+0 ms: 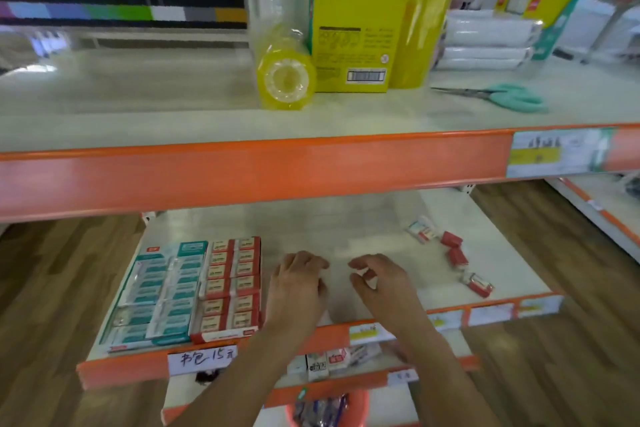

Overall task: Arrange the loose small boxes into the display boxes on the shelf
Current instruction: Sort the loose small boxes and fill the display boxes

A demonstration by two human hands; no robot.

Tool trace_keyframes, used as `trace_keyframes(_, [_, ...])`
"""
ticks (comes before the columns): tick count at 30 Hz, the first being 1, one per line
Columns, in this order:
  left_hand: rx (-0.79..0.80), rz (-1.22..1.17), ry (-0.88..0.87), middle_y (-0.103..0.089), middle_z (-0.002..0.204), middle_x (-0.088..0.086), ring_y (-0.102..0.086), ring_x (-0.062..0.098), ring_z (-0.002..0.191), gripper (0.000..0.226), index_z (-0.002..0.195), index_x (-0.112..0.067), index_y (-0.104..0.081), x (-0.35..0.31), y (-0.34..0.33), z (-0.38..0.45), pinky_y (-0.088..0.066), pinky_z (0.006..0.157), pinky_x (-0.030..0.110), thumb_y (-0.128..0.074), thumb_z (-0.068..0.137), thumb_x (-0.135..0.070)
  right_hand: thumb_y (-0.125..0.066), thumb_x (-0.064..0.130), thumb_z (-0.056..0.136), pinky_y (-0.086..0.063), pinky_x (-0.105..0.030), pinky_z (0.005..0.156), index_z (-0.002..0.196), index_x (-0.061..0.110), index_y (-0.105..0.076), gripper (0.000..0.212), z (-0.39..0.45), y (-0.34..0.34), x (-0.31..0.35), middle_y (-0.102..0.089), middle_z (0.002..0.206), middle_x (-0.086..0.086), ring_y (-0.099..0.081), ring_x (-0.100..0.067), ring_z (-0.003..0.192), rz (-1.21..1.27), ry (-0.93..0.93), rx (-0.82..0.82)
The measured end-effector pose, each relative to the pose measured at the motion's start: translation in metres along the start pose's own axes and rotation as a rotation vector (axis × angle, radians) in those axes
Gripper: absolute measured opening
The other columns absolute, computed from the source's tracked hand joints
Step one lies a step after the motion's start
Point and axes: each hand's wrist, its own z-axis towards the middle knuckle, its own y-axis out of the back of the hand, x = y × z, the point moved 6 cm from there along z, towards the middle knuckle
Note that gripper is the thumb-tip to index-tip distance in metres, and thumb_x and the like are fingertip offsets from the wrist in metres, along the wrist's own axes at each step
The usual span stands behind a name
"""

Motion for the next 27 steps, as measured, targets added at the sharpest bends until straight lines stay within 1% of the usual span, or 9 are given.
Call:
trace_keyframes(3, [0.041,-0.013,-0.051,-0.057,0.118,-0.007,-0.047,0.017,0.116,0.035,0.113,-0.025,-0.063,-0.028,-0.029,0.013,-0.037,0.094,0.031,-0.056,0.08,-0.014,-0.067,0.02,0.088,-0.048,-0.022,0.074,0.113,0.021,-0.066,0.025,-0.003,0.021,-0.031,-0.061,0.111,0.005,-0.062,-0.009,0.08,0.004,-0.055,-0.021])
trace_keyframes(6, [0.12,0.001,-0.083,-0.047,0.137,-0.005,-0.036,0.017,0.129,0.043,0.128,-0.023,-0.053,-0.056,-0.063,0.032,-0.031,0.103,0.031,-0.052,0.085,-0.02,-0.066,0.018,0.088,-0.05,-0.026,0.078,0.125,0.016,-0.059,0.038,-0.002,0.039,-0.064,-0.051,0.132,0.001,-0.065,-0.015,0.08,-0.001,-0.128,-0.053])
trace_keyframes(8, [0.18,0.021,-0.099,-0.037,0.147,-0.004,-0.028,0.018,0.135,0.048,0.136,-0.023,-0.045,-0.072,-0.084,0.044,-0.027,0.108,0.032,-0.05,0.088,-0.023,-0.066,0.017,0.088,-0.048,-0.029,0.085,0.134,0.012,-0.052,0.048,-0.001,0.049,-0.083,-0.04,0.145,-0.003,-0.065,-0.022,0.095,-0.015,-0.183,-0.056])
trace_keyframes(12, [0.285,0.088,-0.176,-0.023,0.155,-0.002,-0.019,0.025,0.14,0.057,0.144,-0.021,-0.03,-0.103,-0.12,0.067,-0.019,0.113,0.037,-0.047,0.09,-0.023,-0.062,0.02,0.088,-0.038,-0.031,0.101,0.148,0.016,-0.035,0.065,0.008,0.063,-0.103,-0.028,0.156,-0.006,-0.033,-0.021,0.14,-0.03,-0.177,-0.059])
trace_keyframes(16, [0.356,0.028,-0.169,-0.021,0.156,-0.003,-0.013,0.026,0.143,0.086,0.149,-0.026,-0.005,-0.129,-0.135,0.094,-0.014,0.115,0.04,-0.057,0.081,-0.017,-0.057,0.019,0.088,-0.032,-0.032,0.109,0.154,0.015,-0.015,0.079,0.021,0.055,-0.114,-0.005,0.163,-0.001,-0.01,-0.015,0.149,-0.09,-0.174,0.091])
trace_keyframes(19, [0.399,0.057,-0.171,-0.023,0.155,0.002,-0.008,0.023,0.145,0.083,0.15,-0.03,-0.001,-0.136,-0.14,0.104,-0.013,0.117,0.041,-0.049,0.085,-0.011,-0.053,0.021,0.088,-0.037,-0.029,0.107,0.155,0.019,-0.008,0.081,0.028,0.05,-0.115,-0.002,0.163,0.003,-0.018,-0.011,0.147,-0.187,-0.167,0.142])
trace_keyframes(22, [0.385,0.037,-0.08,-0.02,0.156,0.006,-0.011,0.026,0.144,0.067,0.149,-0.037,-0.005,-0.13,-0.14,0.102,-0.012,0.115,0.036,-0.042,0.096,-0.022,-0.054,0.02,0.084,-0.05,-0.03,0.09,0.152,0.027,-0.018,0.077,0.027,0.048,-0.115,-0.014,0.161,0.009,-0.051,-0.013,0.127,-0.193,-0.193,0.079])
trace_keyframes(24, [0.32,0.041,-0.054,-0.029,0.151,0.005,-0.017,0.025,0.141,0.061,0.149,-0.035,-0.01,-0.128,-0.136,0.098,-0.015,0.113,0.034,-0.04,0.096,-0.026,-0.056,0.017,0.082,-0.054,-0.03,0.076,0.141,0.026,-0.039,0.062,0.019,0.048,-0.114,-0.036,0.15,0.01,-0.062,-0.016,0.109,-0.146,-0.154,-0.041])
trace_keyframes(27, [0.168,0.108,-0.032,-0.046,0.135,-0.001,-0.035,0.022,0.127,0.06,0.146,-0.028,-0.022,-0.121,-0.125,0.087,-0.025,0.105,0.034,-0.044,0.09,-0.023,-0.06,0.016,0.082,-0.047,-0.027,0.054,0.105,0.021,-0.06,0.023,0.009,0.051,-0.108,-0.056,0.111,0.008,-0.064,-0.017,0.081,-0.095,-0.027,-0.192])
